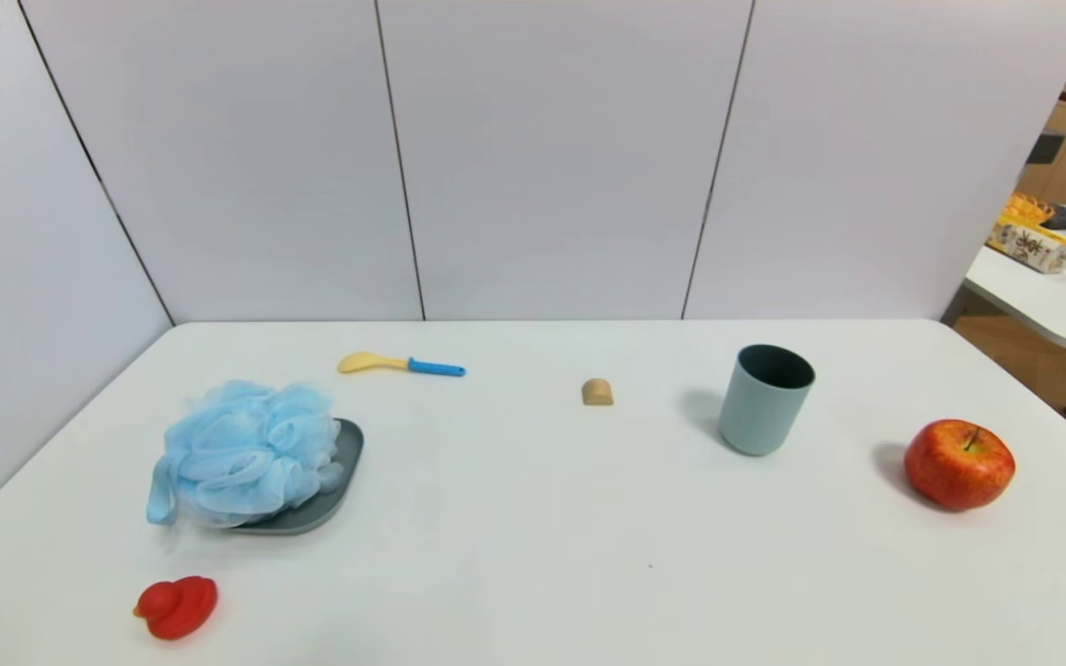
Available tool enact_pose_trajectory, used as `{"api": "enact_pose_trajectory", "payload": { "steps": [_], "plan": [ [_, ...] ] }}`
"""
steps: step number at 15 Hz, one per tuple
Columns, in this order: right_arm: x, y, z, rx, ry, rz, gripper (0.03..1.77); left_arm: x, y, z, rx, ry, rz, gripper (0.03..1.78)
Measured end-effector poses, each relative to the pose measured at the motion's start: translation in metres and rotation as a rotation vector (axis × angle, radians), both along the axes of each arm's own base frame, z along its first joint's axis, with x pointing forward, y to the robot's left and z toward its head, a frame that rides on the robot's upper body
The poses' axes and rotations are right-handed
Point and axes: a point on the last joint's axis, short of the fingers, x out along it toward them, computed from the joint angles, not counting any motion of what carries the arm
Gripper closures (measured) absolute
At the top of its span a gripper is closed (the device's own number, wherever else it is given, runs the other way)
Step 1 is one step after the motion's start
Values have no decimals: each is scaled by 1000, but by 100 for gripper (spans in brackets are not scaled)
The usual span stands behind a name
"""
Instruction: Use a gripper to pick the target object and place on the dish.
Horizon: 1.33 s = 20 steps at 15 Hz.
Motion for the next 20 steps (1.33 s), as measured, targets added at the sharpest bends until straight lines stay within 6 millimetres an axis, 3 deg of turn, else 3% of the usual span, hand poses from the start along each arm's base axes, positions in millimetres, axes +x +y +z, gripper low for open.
{"api": "enact_pose_trajectory", "payload": {
  "steps": [4,9,20],
  "plan": [
    [0,0,0,-1,0,1,9,14,-1,-64,12,159,-75,12],
    [0,0,0,0,0,0,9,20,-2,-104,-34,448,-150,12],
    [0,0,0,-1,0,0,9,20,0,-109,-266,477,-139,12]
  ]
}}
